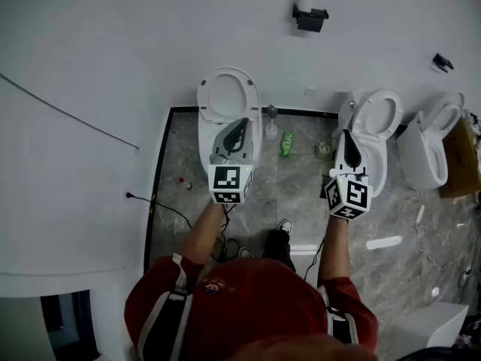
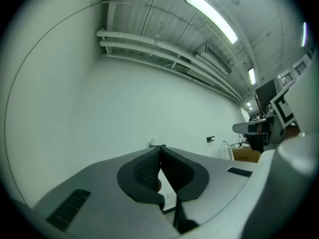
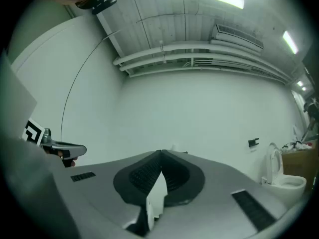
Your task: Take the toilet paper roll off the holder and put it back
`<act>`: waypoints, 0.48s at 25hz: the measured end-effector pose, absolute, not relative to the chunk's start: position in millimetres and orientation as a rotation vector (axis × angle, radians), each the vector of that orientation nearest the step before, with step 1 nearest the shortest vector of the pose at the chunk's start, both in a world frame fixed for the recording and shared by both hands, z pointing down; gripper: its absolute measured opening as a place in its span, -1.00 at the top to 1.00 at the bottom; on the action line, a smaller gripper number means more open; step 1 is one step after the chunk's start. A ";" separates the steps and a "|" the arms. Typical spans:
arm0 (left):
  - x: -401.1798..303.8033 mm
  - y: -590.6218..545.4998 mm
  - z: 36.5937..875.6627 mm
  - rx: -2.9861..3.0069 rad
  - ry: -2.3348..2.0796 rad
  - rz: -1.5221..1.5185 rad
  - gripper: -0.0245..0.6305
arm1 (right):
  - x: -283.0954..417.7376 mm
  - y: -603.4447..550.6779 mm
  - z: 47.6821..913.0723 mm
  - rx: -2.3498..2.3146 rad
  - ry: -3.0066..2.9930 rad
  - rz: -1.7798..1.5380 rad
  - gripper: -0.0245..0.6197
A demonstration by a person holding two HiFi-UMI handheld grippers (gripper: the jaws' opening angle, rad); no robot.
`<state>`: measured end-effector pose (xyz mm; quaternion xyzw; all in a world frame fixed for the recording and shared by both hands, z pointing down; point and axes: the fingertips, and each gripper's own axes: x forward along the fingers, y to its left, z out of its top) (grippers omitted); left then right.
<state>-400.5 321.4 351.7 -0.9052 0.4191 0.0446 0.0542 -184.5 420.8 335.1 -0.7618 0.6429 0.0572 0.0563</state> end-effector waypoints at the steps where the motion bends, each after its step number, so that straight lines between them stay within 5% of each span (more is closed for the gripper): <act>1: -404.7 326.2 351.7 -2.745 1.280 0.139 0.87 | -186.4 424.3 338.0 -2.316 1.954 0.168 0.90; 12: -418.5 344.7 351.1 -2.735 1.294 0.183 0.87 | -194.6 444.9 343.2 -2.332 1.951 0.166 0.90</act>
